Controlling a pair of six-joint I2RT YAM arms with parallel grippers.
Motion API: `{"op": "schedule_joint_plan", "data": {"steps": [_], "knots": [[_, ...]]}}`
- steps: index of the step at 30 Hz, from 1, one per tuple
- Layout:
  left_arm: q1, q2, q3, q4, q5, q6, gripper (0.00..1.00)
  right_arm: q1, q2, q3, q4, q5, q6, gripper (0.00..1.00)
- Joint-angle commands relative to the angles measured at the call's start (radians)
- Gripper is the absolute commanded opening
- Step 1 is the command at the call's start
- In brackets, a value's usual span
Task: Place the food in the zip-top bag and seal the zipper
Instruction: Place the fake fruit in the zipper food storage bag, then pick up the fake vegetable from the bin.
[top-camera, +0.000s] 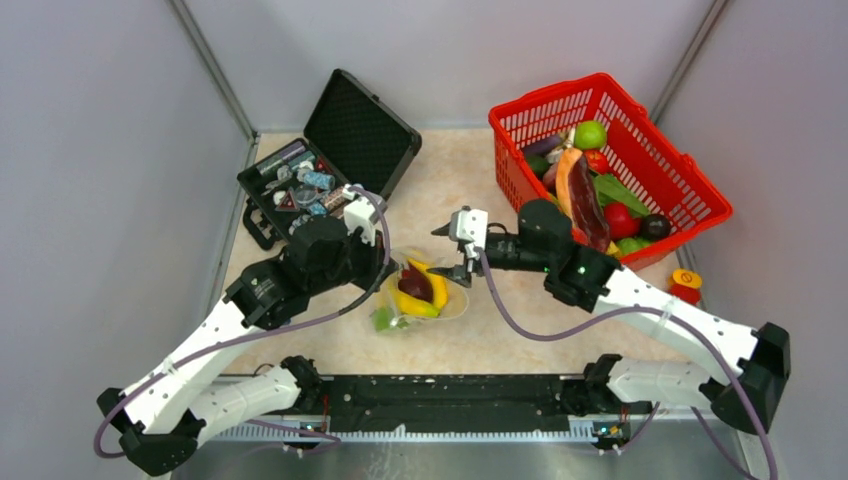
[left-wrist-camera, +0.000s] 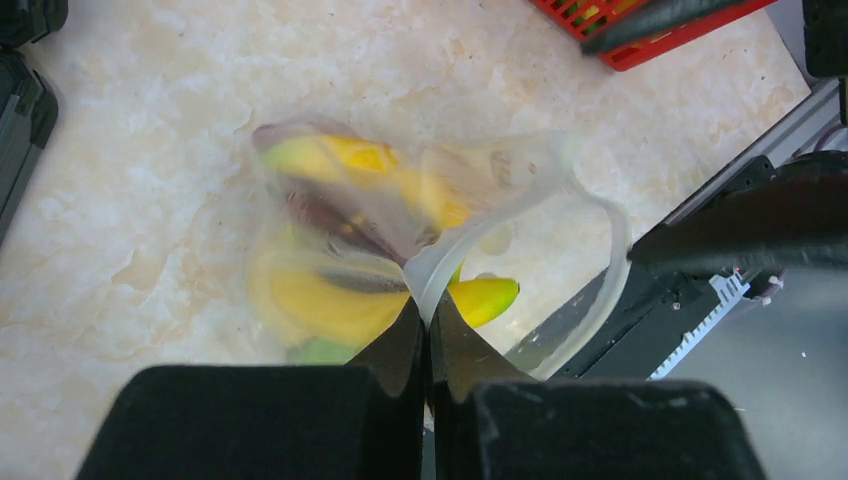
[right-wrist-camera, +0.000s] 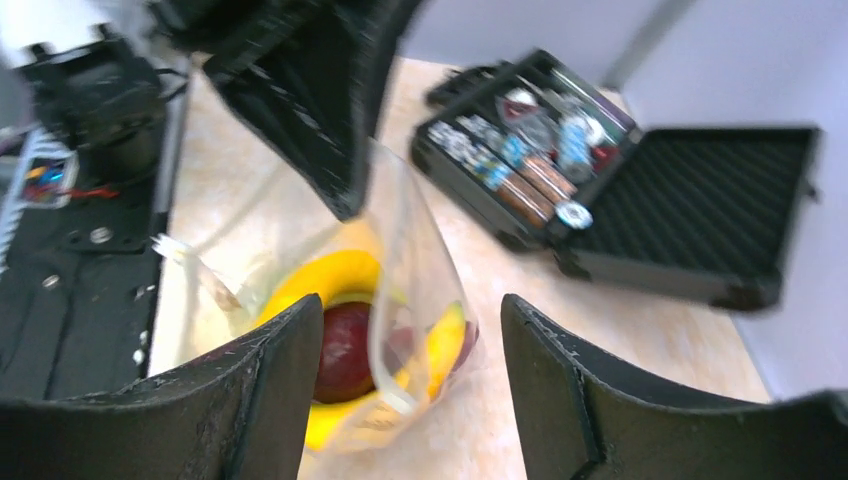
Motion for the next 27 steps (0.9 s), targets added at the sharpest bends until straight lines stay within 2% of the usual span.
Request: {"op": "schedule_joint_plan", "data": {"steps": [1, 4, 7, 9, 11, 12, 15, 16, 19, 21, 22, 27], "knots": [[0.001, -0.03, -0.009, 0.11, -0.015, -0.011, 0.0, 0.003, -0.104, -0.101, 0.2, 0.376, 0.192, 0.64], [0.001, -0.018, -0.01, 0.113, -0.016, -0.011, 0.0, 0.002, -0.157, -0.133, 0.253, 0.491, 0.278, 0.64], [0.001, -0.008, -0.013, 0.115, -0.01, -0.012, 0.0, -0.001, -0.181, -0.115, 0.236, 0.571, 0.315, 0.66], [0.001, -0.007, -0.019, 0.117, -0.011, -0.017, 0.0, -0.002, -0.19, -0.088, 0.197, 0.63, 0.338, 0.69], [0.0, -0.013, -0.027, 0.123, -0.016, -0.022, 0.0, -0.002, -0.201, -0.061, 0.168, 0.686, 0.377, 0.77], [0.001, -0.014, -0.032, 0.127, -0.015, -0.026, 0.0, -0.004, -0.21, -0.047, 0.147, 0.694, 0.401, 0.8], [0.001, -0.018, -0.04, 0.129, -0.039, -0.03, 0.0, -0.008, -0.238, 0.013, 0.061, 0.563, 0.407, 0.84], [0.001, -0.019, -0.042, 0.131, -0.05, -0.031, 0.0, -0.008, -0.247, 0.026, 0.044, 0.581, 0.426, 0.84], [0.001, -0.016, -0.042, 0.131, -0.049, -0.027, 0.0, -0.029, -0.252, 0.081, -0.051, 0.811, 0.47, 0.81], [0.001, -0.013, -0.041, 0.134, -0.047, -0.024, 0.0, -0.096, -0.237, 0.123, -0.151, 0.935, 0.497, 0.81], [0.001, -0.012, -0.043, 0.134, -0.043, -0.022, 0.0, -0.161, -0.222, 0.149, -0.209, 0.947, 0.526, 0.81], [0.0, -0.014, -0.048, 0.136, -0.033, -0.017, 0.0, -0.559, -0.197, 0.206, -0.421, 0.814, 0.642, 0.75]]}}
